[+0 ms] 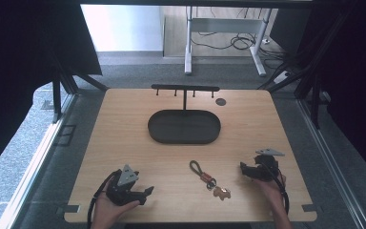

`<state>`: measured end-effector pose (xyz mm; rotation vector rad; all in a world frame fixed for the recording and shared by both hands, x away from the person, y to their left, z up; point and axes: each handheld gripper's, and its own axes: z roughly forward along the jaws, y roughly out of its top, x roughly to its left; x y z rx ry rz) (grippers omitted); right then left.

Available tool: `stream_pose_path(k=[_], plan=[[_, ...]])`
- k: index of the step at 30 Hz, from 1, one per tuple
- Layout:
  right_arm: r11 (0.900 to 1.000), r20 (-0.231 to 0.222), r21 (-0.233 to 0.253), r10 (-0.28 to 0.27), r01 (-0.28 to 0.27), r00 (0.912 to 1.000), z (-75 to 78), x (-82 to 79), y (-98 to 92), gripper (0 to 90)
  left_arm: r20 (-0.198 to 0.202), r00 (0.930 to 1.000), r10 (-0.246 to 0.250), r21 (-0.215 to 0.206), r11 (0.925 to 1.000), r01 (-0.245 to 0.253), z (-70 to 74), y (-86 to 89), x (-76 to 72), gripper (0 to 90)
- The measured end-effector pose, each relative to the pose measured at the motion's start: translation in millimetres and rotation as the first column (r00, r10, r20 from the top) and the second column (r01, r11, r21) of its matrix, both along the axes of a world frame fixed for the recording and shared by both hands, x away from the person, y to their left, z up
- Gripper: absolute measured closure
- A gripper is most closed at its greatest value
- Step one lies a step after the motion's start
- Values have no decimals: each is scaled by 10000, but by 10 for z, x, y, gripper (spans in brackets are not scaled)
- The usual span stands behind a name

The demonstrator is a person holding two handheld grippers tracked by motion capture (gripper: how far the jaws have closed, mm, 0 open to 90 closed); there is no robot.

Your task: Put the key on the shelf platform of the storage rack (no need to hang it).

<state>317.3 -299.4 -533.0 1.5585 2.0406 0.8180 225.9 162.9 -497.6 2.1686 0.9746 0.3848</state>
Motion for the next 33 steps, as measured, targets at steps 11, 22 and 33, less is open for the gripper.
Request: stream_pose_path(k=[11, 22, 33], plan=[[9972, 825, 210, 705, -724, 9941, 248, -300, -119, 183, 54, 9997, -218, 44, 9998, 218, 9, -14, -50, 236], [9935, 800, 390, 1032, -1065, 9914, 293, -345, -232, 263, 77, 9999, -146, -24, 9999, 146, 15, 4, -40, 236], [9875, 1175, 292, 1504, -1549, 9816, 440, -426, -139, 334, -26, 9999, -157, 122, 9998, 158, 0, -18, -59, 234]])
